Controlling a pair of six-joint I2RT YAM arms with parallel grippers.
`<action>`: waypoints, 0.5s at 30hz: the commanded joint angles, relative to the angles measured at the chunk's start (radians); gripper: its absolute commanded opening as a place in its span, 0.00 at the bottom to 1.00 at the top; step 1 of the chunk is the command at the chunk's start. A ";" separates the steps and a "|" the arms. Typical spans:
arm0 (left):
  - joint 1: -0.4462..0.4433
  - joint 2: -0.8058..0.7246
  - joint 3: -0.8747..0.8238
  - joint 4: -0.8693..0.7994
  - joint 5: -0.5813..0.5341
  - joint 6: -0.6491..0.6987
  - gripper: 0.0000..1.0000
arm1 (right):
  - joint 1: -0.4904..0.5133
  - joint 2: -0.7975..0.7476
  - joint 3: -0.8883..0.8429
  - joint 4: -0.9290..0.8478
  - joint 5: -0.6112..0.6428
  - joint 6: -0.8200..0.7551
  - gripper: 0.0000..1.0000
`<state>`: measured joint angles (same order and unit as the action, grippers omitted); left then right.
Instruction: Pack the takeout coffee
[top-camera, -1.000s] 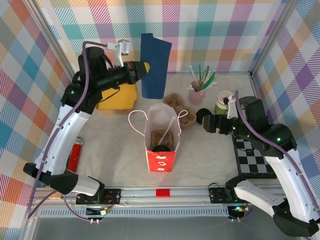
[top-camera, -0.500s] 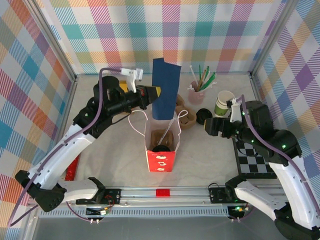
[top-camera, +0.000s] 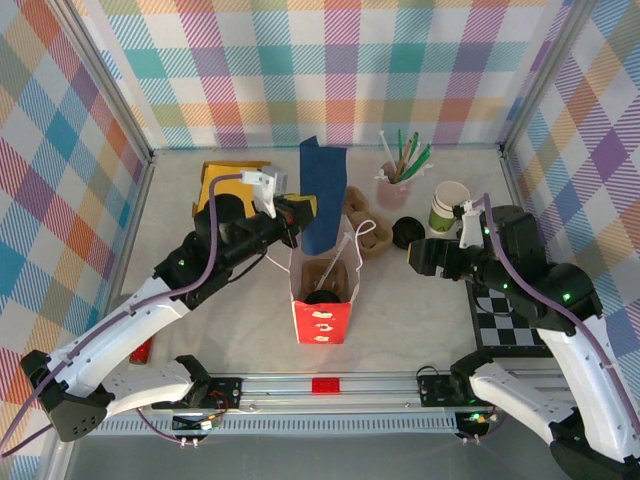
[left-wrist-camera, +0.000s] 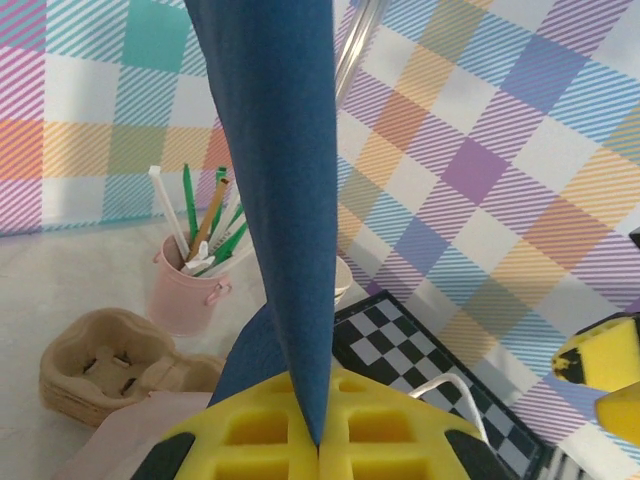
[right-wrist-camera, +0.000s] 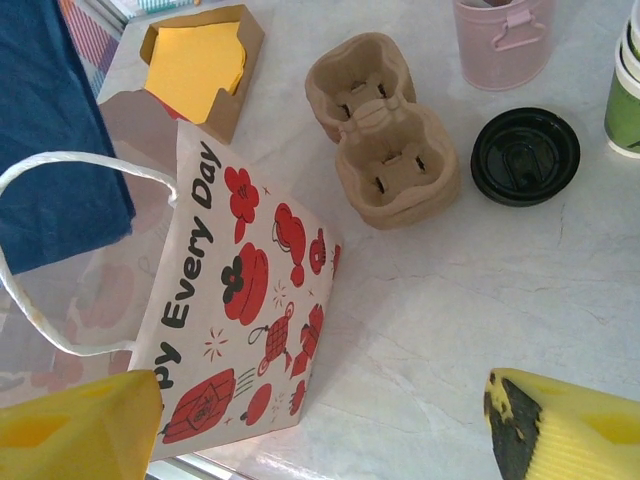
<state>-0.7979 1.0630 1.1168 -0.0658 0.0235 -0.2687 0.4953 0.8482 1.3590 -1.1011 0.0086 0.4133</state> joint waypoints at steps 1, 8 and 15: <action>-0.032 -0.033 -0.041 0.117 -0.092 0.049 0.00 | -0.008 -0.008 -0.007 0.027 -0.022 0.020 0.83; -0.077 -0.059 -0.146 0.238 -0.169 0.104 0.00 | -0.008 -0.002 -0.014 0.046 -0.038 0.028 0.83; -0.109 -0.070 -0.213 0.328 -0.234 0.166 0.00 | -0.008 -0.004 -0.031 0.068 -0.057 0.036 0.82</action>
<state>-0.8890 1.0168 0.9234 0.1532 -0.1642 -0.1555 0.4953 0.8478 1.3407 -1.0718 -0.0219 0.4351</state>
